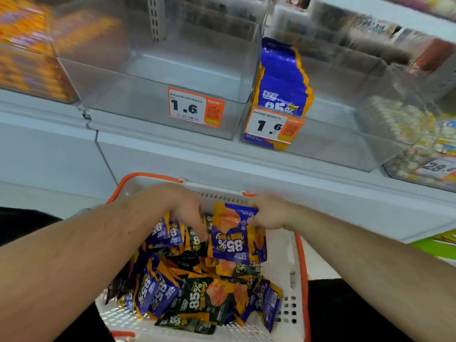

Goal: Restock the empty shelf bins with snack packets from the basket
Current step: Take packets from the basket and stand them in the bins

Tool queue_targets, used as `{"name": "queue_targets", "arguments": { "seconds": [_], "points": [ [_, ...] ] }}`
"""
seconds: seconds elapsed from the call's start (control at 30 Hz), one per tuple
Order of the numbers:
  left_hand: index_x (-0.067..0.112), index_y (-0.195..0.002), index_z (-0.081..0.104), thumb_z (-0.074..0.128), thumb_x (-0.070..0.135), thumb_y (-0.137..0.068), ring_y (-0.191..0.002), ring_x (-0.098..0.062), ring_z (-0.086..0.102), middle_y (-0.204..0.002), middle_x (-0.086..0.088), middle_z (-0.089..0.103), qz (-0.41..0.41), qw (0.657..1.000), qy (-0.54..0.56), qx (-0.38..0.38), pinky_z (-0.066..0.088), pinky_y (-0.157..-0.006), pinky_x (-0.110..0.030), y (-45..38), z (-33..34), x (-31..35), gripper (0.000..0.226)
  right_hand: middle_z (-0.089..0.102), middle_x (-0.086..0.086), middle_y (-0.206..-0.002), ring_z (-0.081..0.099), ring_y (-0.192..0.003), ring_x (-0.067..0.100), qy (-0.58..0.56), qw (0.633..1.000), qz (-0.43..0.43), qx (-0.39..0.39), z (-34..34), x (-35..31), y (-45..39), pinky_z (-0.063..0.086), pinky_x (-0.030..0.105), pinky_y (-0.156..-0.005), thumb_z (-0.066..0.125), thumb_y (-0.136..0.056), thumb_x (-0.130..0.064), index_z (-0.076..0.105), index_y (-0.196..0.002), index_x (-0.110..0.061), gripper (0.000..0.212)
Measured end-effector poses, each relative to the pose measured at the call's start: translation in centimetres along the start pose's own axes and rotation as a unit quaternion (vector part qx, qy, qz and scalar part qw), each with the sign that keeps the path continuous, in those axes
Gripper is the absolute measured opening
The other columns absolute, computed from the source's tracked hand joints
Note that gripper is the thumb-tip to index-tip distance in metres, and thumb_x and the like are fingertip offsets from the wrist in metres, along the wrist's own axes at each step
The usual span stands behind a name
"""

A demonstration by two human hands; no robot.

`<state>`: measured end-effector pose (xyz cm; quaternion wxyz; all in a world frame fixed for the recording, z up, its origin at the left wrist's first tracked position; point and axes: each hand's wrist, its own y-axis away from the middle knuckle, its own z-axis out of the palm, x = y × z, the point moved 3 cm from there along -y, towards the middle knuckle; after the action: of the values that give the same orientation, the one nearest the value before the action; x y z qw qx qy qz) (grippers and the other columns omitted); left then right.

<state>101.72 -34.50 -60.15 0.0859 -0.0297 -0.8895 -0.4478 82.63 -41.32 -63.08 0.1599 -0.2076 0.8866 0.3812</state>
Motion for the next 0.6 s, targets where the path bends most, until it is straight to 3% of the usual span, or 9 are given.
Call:
{"name": "queue_targets", "arguments": {
  "seconds": [0.1,0.2,0.27,0.33,0.37,0.47,0.6],
  "points": [
    [0.015,-0.109,0.063,0.062,0.068,-0.08,-0.106,-0.024,0.063,-0.123,-0.005,0.063,-0.01,0.999,0.035,0.008,0.049,-0.088,-0.036,0.3,-0.8,-0.4,0.06,0.069,0.02,-0.094,0.065,-0.071,0.025,-0.266,0.962,0.019,0.06,-1.6,-0.2,1.6,0.054,0.037,-0.069,0.06,-0.093,-0.003,0.065,-0.091,-0.011,0.01],
    [0.014,-0.11,0.066,0.06,0.068,-0.081,-0.092,-0.02,0.064,-0.105,-0.007,0.067,-0.02,0.989,0.141,0.046,0.048,-0.079,-0.033,0.7,-1.3,-1.1,0.061,0.071,0.011,-0.078,0.065,-0.057,0.016,-0.454,0.889,0.025,0.048,-1.3,-1.3,2.6,0.052,0.025,-0.057,0.052,-0.098,-0.002,0.062,-0.097,-0.01,0.013],
    [0.014,-0.108,0.066,0.065,0.057,-0.084,-0.095,-0.018,0.066,-0.103,-0.005,0.071,-0.02,0.953,0.295,0.07,0.048,-0.083,-0.035,0.5,-1.6,-1.9,0.049,0.072,0.005,-0.068,0.068,-0.053,0.014,-0.545,0.837,0.032,0.038,-0.8,-2.1,2.9,0.05,0.02,-0.046,0.048,-0.099,0.001,0.06,-0.094,-0.01,0.017],
    [0.012,-0.107,0.066,0.068,0.036,-0.089,-0.093,-0.019,0.066,-0.106,-0.009,0.073,-0.013,0.904,0.414,0.106,0.046,-0.084,-0.035,0.7,-2.1,-2.3,0.03,0.073,0.004,-0.069,0.069,-0.055,0.013,-0.586,0.809,0.021,0.037,-0.5,-2.8,2.9,0.05,0.019,-0.046,0.046,-0.099,0.004,0.06,-0.094,-0.009,0.019],
    [0.009,-0.107,0.066,0.068,0.027,-0.091,-0.087,-0.019,0.066,-0.103,-0.011,0.073,-0.008,0.879,0.457,0.135,0.049,-0.082,-0.034,0.6,-2.5,-2.6,0.025,0.074,0.004,-0.075,0.07,-0.06,0.014,-0.579,0.815,0.015,0.034,-0.4,-3.1,2.9,0.052,0.02,-0.049,0.047,-0.098,0.004,0.061,-0.097,-0.01,0.019],
    [0.007,-0.101,0.065,0.067,0.012,-0.091,-0.072,-0.013,0.07,-0.082,-0.003,0.076,0.022,0.811,0.551,0.196,0.058,-0.072,-0.032,0.8,-3.1,-2.5,0.011,0.074,0.005,-0.091,0.071,-0.073,0.015,-0.463,0.886,0.026,0.023,-0.1,-3.2,2.9,0.055,0.024,-0.065,0.059,-0.093,0.0,0.064,-0.104,-0.013,0.018],
    [0.01,-0.09,0.063,0.07,0.011,-0.088,-0.082,-0.024,0.071,-0.094,-0.014,0.074,0.063,0.782,0.541,0.304,0.056,-0.08,-0.039,1.0,-4.2,-2.1,0.007,0.074,0.003,-0.089,0.07,-0.077,0.013,-0.177,0.983,0.053,0.025,-2.0,-3.1,3.6,0.056,0.029,-0.077,0.073,-0.085,-0.024,0.069,-0.099,-0.016,0.016]
  ]
}}
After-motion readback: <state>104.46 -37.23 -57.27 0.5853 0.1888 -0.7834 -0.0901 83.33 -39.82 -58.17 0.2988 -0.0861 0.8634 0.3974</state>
